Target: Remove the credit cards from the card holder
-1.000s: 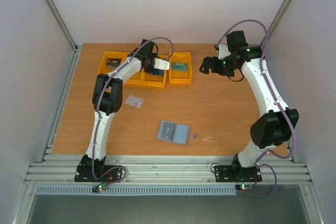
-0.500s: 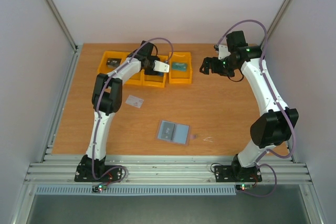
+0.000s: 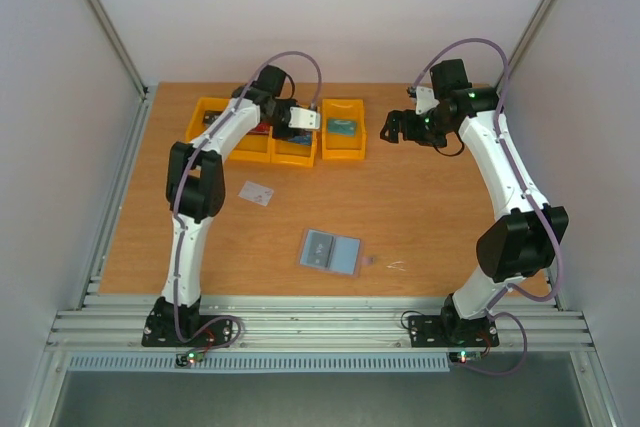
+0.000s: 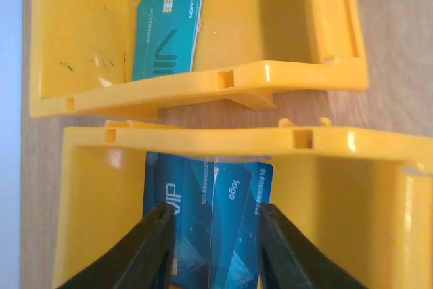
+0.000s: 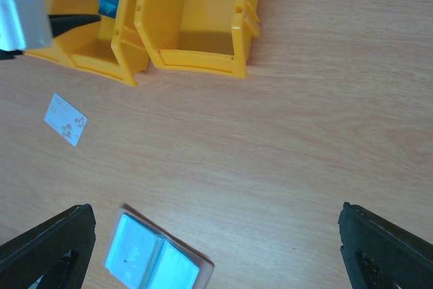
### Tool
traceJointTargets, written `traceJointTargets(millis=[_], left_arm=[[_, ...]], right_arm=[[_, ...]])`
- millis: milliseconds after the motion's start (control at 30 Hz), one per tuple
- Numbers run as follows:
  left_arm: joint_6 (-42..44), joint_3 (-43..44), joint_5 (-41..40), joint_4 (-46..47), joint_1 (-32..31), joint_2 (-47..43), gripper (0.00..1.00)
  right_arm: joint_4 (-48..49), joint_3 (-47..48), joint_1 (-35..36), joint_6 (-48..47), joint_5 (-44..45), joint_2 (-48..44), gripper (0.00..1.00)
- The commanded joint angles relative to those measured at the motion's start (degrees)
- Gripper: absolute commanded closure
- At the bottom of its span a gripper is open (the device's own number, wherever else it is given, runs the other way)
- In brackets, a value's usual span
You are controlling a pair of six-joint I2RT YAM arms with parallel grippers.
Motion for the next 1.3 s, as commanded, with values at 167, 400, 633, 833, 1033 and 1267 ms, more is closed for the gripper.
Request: traceJointTargets(millis=[167, 400, 633, 833, 1033, 1267], left_arm=[[-9.5, 6.61, -0.61, -18.56, 0.8, 1.17, 0.94], [-24.88, 9.61, -10.5, -14.52, -1.73, 6.25, 1.0], [-29.23, 12.91, -17.07, -14.76, -2.97, 10.89, 1.0], [-32.57, 14.33, -19.78, -10.86, -3.64, 14.5, 1.0], [-35.72, 13.63, -26.5, -3.15, -3.18, 17.54, 1.0], [-36.9, 9.2, -25.58, 4.93, -2.2, 14.57, 1.0]], right_arm=[[-0.64, 0.5, -0.07, -0.91, -0.45, 0.15, 0.01], [-0.32, 0.79, -0.07, -0.47, -1.24, 0.34, 0.01], [-0.49, 0.1, -0.07, -0.34, -0.68, -0.53, 0.01], [-0.08, -0.01, -0.07, 0.3, -1.34, -0.34, 0.01], [-0.86, 0.64, -0.07, -0.26, -0.4, -0.8, 0.01], [-0.88, 0.46, -0.07, 0.14, -0.93, -0.77, 0.02]])
